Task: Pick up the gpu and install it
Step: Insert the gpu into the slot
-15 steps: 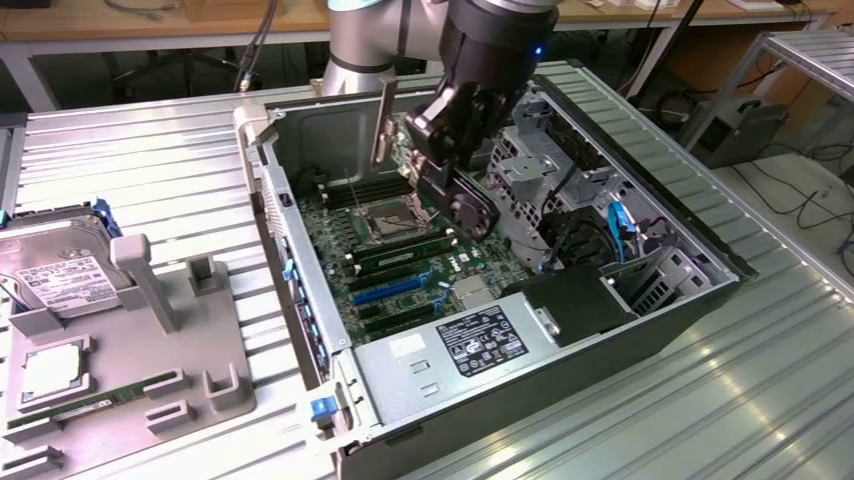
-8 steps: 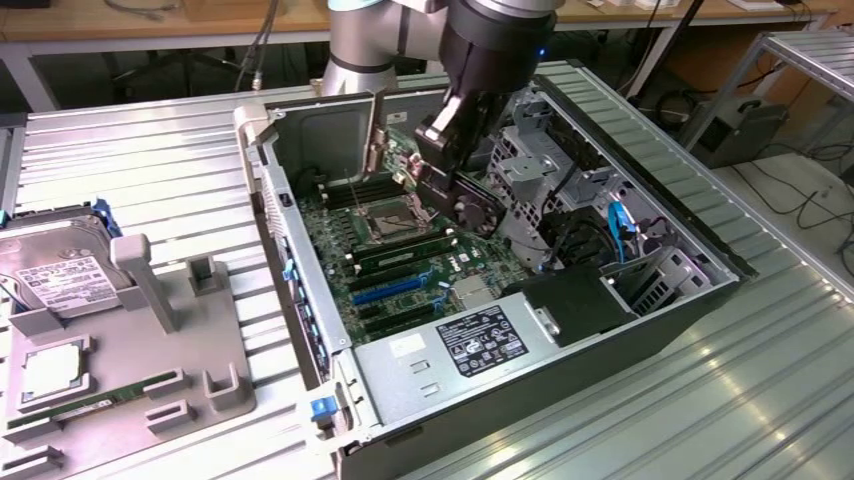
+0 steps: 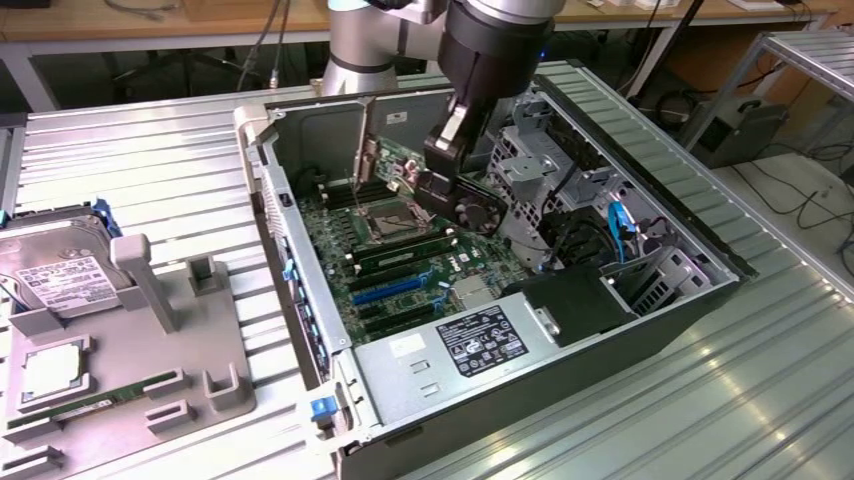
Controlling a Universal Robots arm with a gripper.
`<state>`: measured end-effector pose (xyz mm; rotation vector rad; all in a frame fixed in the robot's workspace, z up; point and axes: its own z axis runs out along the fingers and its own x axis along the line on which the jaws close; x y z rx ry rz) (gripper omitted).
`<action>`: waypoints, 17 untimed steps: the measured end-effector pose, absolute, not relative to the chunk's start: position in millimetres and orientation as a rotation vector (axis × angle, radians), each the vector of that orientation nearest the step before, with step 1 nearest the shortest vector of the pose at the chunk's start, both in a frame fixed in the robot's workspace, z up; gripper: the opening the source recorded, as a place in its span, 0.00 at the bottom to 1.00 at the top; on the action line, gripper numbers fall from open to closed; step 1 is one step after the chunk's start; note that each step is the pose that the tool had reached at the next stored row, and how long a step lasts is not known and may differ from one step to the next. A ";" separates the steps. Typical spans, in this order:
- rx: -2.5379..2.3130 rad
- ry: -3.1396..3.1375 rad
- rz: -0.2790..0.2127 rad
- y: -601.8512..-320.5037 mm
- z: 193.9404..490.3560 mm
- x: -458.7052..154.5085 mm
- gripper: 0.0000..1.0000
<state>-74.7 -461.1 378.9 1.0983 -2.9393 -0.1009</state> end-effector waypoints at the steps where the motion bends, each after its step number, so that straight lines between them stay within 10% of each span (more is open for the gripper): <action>1: 1.126 -2.928 -0.101 -461.1 378.4 -74.7 0.26; 17: 1.585 -2.696 -0.098 -461.1 370.6 -74.7 0.26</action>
